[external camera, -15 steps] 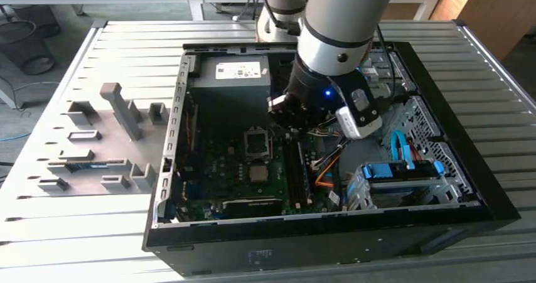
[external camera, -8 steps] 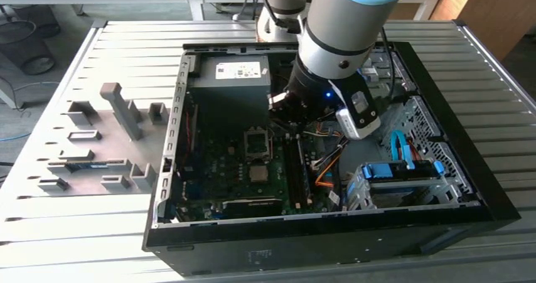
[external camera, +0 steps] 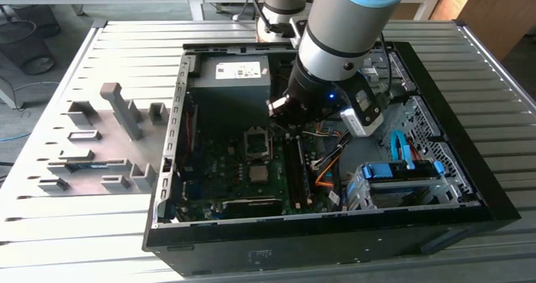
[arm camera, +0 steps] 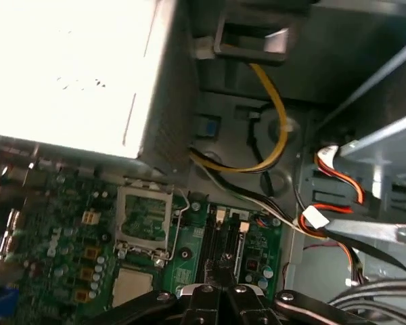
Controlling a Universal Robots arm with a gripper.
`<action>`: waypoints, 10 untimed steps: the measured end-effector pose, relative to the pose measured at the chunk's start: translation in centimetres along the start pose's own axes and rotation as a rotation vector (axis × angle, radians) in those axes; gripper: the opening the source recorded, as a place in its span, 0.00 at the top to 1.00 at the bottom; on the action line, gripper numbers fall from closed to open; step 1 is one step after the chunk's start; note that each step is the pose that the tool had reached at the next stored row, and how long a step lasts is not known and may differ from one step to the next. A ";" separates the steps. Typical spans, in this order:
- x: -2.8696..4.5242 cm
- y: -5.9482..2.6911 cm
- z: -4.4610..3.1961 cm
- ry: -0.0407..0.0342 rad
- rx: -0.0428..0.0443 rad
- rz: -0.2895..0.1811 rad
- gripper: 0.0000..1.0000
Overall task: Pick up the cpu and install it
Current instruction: 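Close the cpu cover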
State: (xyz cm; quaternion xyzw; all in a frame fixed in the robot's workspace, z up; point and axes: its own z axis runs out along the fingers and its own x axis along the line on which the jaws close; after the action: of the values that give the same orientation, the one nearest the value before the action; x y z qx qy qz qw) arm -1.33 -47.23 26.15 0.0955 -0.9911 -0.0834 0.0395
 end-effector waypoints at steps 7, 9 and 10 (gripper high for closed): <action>-0.01 -0.03 0.16 0.0218 0.0087 -0.123 0.90; -0.01 -0.03 0.18 0.0281 0.0222 -0.139 0.90; -0.01 -0.03 0.18 0.0322 0.0345 -0.144 0.90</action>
State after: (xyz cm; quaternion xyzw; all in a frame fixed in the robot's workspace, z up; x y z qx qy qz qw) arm -1.33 -47.23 25.96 0.1683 -0.9823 -0.0673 0.0478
